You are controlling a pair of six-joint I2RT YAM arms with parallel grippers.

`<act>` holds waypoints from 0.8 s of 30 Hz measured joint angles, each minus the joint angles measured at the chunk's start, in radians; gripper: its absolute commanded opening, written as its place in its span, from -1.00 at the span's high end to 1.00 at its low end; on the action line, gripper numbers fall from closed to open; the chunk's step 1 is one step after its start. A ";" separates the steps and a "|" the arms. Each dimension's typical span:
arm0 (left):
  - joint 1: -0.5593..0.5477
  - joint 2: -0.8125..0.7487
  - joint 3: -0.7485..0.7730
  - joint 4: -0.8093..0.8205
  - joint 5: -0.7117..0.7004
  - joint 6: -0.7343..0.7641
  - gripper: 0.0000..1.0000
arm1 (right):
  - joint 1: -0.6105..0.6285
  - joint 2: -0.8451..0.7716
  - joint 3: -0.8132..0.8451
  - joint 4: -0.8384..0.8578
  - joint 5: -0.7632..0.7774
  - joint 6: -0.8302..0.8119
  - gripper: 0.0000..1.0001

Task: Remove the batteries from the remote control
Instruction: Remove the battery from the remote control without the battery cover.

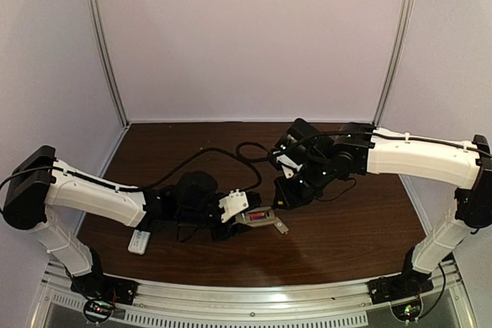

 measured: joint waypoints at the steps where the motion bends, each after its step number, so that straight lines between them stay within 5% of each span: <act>1: 0.000 0.000 0.000 0.000 0.000 0.000 1.00 | 0.000 0.000 -0.003 0.005 -0.002 0.000 1.00; 24: -0.005 0.000 0.000 -0.047 0.011 0.000 1.00 | -0.055 -0.141 -0.278 0.277 -0.154 0.038 1.00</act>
